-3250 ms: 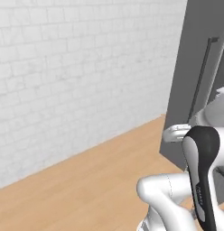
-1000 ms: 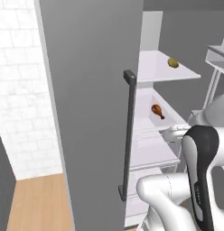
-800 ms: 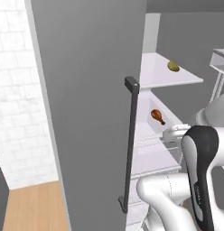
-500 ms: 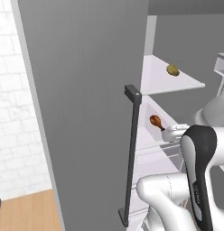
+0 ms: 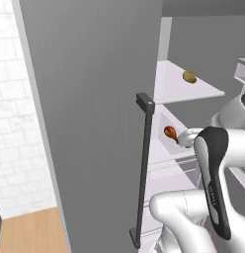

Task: Place one potato and one chicken drumstick in each tupperware on the nearby counter, to pack two identical lunches.

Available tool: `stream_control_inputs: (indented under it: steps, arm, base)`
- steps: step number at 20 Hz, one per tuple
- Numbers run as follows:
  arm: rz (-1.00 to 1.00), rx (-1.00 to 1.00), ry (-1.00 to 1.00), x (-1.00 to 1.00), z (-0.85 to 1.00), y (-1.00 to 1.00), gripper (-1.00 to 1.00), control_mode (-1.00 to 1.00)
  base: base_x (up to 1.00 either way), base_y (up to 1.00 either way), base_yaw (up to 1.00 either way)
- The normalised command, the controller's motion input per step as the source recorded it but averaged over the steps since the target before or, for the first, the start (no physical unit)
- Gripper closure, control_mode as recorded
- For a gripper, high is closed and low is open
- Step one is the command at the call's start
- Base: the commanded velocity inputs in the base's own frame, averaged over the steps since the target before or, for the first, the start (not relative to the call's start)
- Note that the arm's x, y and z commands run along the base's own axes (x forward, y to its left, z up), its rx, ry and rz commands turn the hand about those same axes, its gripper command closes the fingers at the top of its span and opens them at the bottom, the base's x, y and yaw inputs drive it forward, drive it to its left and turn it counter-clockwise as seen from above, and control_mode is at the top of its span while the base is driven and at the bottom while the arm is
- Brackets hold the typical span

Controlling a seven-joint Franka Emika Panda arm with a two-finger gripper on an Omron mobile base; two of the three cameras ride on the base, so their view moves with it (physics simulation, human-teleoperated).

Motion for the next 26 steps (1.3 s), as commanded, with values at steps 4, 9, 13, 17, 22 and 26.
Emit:
stream_control_inputs:
  steps: [4, 9, 13, 17, 22, 26]
  arm:
    - [0.00, -0.06, -0.01, 0.64, -0.55, -0.13, -1.00, -1.00]
    - [0.00, -0.08, -0.01, 0.76, -0.58, -0.18, -1.00, -1.00]
    - [0.00, 0.00, 0.04, 0.74, -0.17, -0.58, -1.00, -1.00]
    - [0.00, 0.00, 0.10, 0.65, -0.01, -0.43, -1.00, -1.00]
    - [0.02, 0.00, 0.02, 0.50, -0.26, -0.27, -1.00, -1.00]
    - [0.05, 0.00, 0.00, 0.48, -0.52, -0.24, -1.00, -1.00]
  base:
    - [0.00, 0.00, 0.00]
    - [0.00, 0.00, 0.00]
    - [0.00, 0.00, 0.00]
    - [0.00, 0.00, 0.00]
    - [0.00, 0.00, 0.00]
    - [0.00, 0.00, 0.00]
